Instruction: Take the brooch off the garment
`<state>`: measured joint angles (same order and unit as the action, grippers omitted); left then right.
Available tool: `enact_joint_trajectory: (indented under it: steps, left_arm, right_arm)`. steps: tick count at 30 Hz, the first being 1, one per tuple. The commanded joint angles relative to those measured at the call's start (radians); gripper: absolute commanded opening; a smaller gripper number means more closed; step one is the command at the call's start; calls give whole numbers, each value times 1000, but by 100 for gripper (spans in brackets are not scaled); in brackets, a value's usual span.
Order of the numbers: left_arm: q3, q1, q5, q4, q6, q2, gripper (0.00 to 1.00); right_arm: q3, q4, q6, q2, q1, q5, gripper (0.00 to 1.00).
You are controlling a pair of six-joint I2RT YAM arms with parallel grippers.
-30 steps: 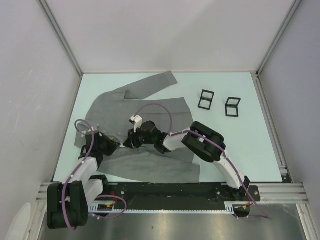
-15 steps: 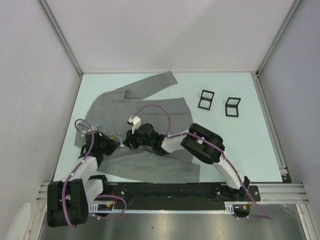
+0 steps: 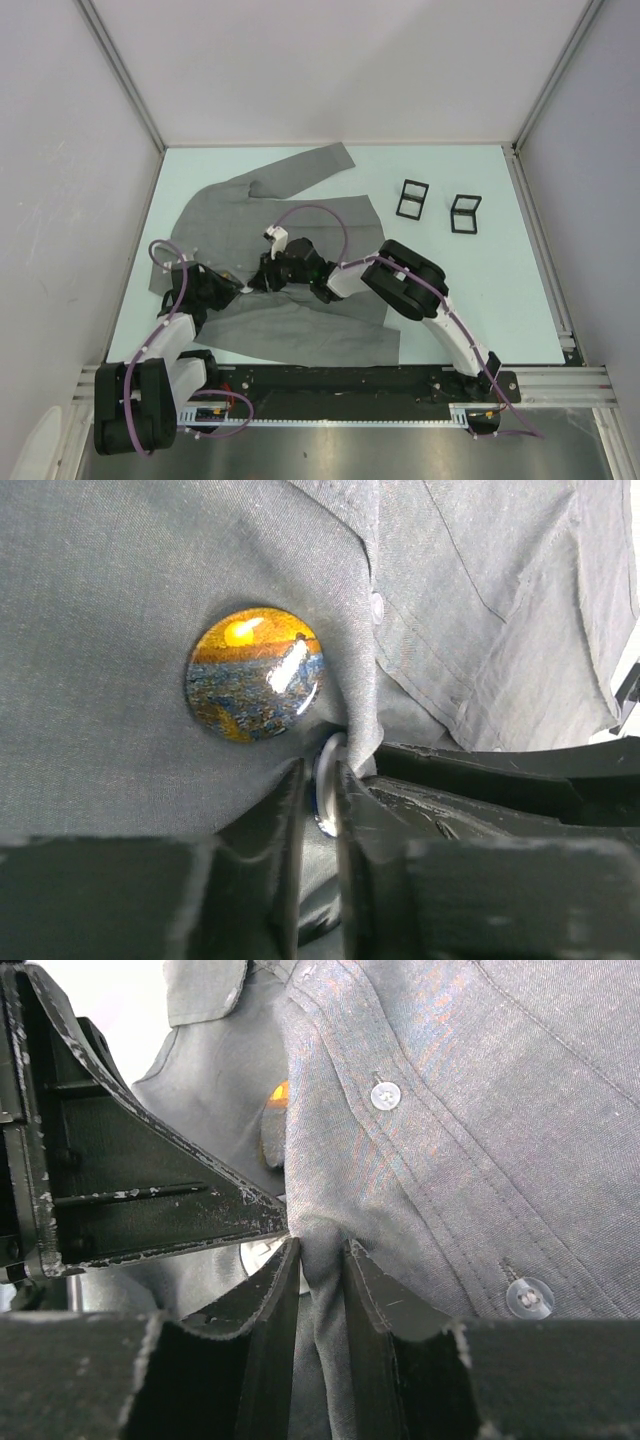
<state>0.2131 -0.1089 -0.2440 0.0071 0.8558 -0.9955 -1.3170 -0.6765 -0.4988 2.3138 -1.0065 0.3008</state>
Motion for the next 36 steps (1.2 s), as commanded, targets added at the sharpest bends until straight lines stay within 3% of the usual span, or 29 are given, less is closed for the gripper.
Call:
enact_joint_trajectory:
  steps: [1,3,11,21,25,30,36]
  left_arm:
    - [-1,2,-26,31,25,14,15]
    - [3,2,-15,18,19,17,0]
    - [9,2,25,-22,-34,29,0]
    - [-6,5,18,-16,-51,35,0]
    - [-6,5,20,-25,-51,35,0]
    - [-9,6,18,-35,-35,28,0]
    - [-12,6,8,-41,-21,23,0]
  right_arm:
    - [42,215,-49,90,-12,83,28]
    - [42,224,-52,87,-11,75,28]
    - [42,268,-147,12,16,74,34]
    - [-21,402,-135,-39,-12,-74,52]
    - [-66,452,-80,-33,-14,-117,52]
    - [-125,468,-8,-13,-12,-149,41]
    - [-159,483,22,1,-4,-149,38]
